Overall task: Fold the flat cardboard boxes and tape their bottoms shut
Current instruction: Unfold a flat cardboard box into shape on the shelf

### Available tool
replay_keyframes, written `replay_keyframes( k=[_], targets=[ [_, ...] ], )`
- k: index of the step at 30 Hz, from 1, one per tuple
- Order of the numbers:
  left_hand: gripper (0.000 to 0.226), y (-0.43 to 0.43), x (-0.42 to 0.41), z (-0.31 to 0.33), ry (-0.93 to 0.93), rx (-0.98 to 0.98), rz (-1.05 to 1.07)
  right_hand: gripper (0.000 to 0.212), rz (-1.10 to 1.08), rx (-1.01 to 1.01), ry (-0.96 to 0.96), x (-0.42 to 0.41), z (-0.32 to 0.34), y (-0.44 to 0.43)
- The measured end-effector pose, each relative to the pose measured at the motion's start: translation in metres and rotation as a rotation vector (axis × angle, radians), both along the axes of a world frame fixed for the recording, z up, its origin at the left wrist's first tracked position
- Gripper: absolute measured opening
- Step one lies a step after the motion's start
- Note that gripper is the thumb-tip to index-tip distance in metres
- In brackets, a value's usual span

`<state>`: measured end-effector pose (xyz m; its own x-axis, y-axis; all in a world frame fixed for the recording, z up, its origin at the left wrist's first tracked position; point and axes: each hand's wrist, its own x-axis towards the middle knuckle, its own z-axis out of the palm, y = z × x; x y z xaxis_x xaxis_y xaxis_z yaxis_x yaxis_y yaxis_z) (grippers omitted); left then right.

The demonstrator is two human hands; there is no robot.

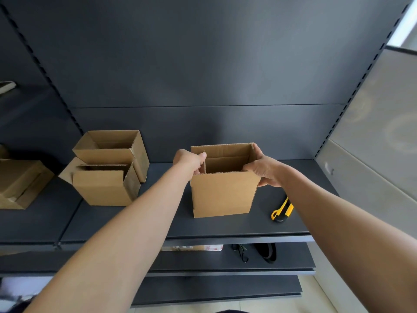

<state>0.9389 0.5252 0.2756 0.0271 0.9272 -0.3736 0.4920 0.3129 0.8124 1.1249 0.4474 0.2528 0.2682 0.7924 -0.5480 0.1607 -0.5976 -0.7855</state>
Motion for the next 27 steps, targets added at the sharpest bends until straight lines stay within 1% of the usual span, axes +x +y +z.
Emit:
replay_keyframes(
  k=[4,7,13,15,17,21,24,27],
  targets=[
    [0.02,0.001,0.0,-0.002,-0.004,-0.012,-0.03,0.105,-0.009,0.004,0.008,0.001,-0.001,-0.001],
    [0.017,0.006,-0.011,-0.005,-0.073,-0.051,-0.039,0.103,-0.013,0.022,0.019,0.002,-0.001,-0.001],
    [0.021,0.008,-0.031,-0.007,-0.213,-0.174,-0.134,0.096,-0.012,0.063,0.058,0.004,-0.008,0.003],
    [0.024,0.006,-0.035,-0.004,-0.224,-0.226,-0.197,0.091,-0.016,0.072,0.06,0.003,-0.009,0.003],
    [0.031,0.005,-0.036,-0.002,-0.217,-0.256,-0.232,0.082,-0.007,0.087,0.058,0.002,-0.008,0.002],
    [0.033,0.001,-0.032,-0.003,-0.173,-0.222,-0.258,0.075,-0.004,0.102,0.097,0.004,-0.007,-0.002],
    [0.033,0.001,-0.031,0.0,-0.165,-0.205,-0.278,0.067,-0.067,0.131,0.167,0.004,-0.007,-0.004],
    [0.029,0.001,-0.033,0.001,-0.21,-0.232,-0.27,0.057,-0.246,0.148,0.258,0.003,-0.006,-0.003]
  ],
)
